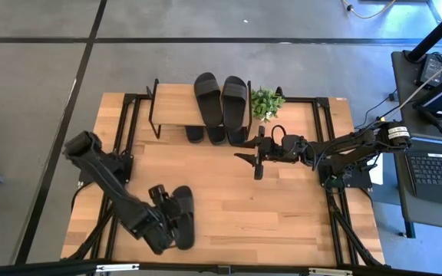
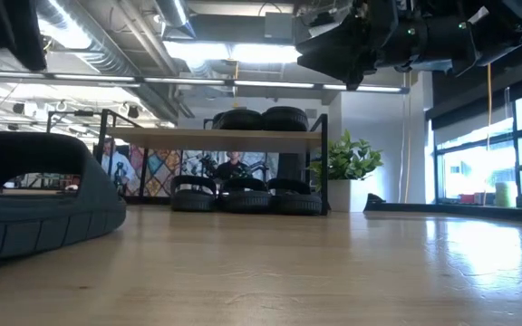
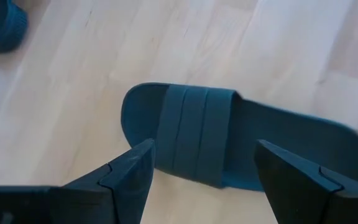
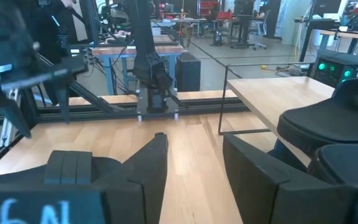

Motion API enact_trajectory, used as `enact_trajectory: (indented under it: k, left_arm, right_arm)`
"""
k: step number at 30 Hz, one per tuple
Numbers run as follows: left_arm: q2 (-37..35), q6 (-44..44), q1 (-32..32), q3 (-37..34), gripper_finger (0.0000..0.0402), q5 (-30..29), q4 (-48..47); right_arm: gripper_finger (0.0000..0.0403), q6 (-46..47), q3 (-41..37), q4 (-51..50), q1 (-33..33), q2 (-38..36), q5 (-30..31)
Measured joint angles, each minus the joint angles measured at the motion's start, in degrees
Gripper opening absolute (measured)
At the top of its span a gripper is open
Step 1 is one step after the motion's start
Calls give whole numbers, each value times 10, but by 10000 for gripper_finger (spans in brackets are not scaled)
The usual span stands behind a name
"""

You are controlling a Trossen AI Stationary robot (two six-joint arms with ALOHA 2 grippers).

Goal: Pick and place slides into the shelf
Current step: Put the black slide under the shelf

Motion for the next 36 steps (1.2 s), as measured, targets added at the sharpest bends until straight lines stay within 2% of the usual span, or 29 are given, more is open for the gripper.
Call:
enact_trajectory:
  k: [7, 14, 23, 36]
  left_arm:
    - [77, -7, 0, 0, 263, -13, 20]
    - [116, -6, 2, 0, 263, -12, 46]
    - [148, 26, 25, 0, 263, -11, 30]
    - [149, 24, 58, 0, 263, -10, 44]
  right_arm:
    - [156, 2, 0, 0, 0, 0, 0]
    - [156, 2, 0, 0, 0, 0, 0]
    - [156, 2, 0, -15, 0, 0, 0]
    - [156, 1, 0, -31, 0, 0, 0]
